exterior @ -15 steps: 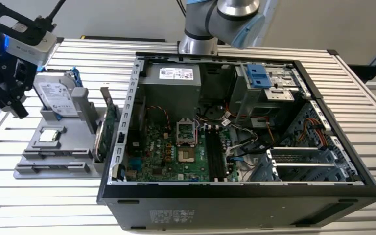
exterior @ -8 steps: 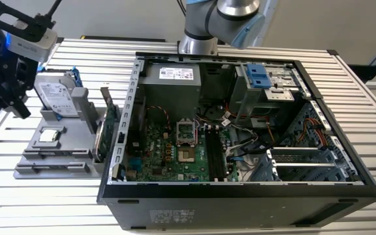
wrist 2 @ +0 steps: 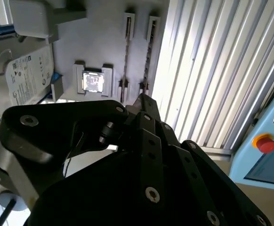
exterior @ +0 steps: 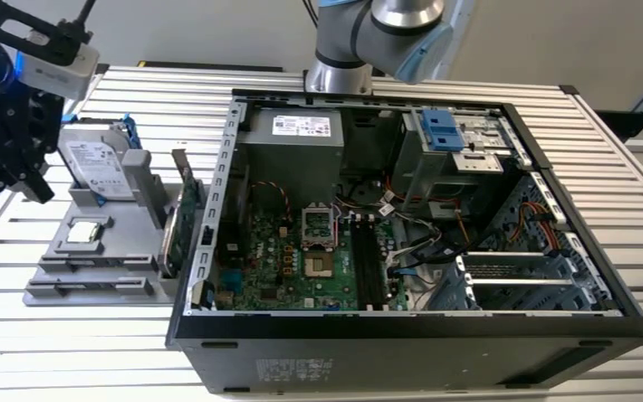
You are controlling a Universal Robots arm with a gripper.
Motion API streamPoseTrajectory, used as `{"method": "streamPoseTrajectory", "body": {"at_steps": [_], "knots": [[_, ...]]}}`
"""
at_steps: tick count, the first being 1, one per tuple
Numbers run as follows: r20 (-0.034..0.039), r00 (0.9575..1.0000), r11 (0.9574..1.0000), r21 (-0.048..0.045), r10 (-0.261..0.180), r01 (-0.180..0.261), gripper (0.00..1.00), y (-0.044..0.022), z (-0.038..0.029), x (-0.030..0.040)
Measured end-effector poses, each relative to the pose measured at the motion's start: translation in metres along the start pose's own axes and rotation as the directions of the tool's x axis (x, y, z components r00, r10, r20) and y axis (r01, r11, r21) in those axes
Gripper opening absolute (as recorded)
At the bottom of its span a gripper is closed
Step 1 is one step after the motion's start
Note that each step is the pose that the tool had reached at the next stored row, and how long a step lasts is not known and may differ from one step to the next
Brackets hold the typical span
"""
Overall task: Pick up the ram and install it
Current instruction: 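Pick up the ram and move it above insertion slot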
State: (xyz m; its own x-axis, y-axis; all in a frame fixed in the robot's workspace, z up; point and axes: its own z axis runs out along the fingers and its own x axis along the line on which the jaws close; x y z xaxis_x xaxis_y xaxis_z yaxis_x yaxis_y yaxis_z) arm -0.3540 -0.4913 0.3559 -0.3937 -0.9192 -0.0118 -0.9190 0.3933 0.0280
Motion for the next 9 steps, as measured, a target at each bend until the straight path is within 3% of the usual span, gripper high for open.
{"method": "streamPoseTrajectory", "body": {"at_steps": [5, 9], "knots": [[-0.0002, 0.9980, 0.9980, 0.0028, -0.063, 0.063, 0.00, 0.0001, 0.0000, 0.0000], [-0.0015, 0.9918, 0.9918, 0.0031, -0.128, 0.128, 0.00, 0.0001, 0.0000, 0.0000]]}}
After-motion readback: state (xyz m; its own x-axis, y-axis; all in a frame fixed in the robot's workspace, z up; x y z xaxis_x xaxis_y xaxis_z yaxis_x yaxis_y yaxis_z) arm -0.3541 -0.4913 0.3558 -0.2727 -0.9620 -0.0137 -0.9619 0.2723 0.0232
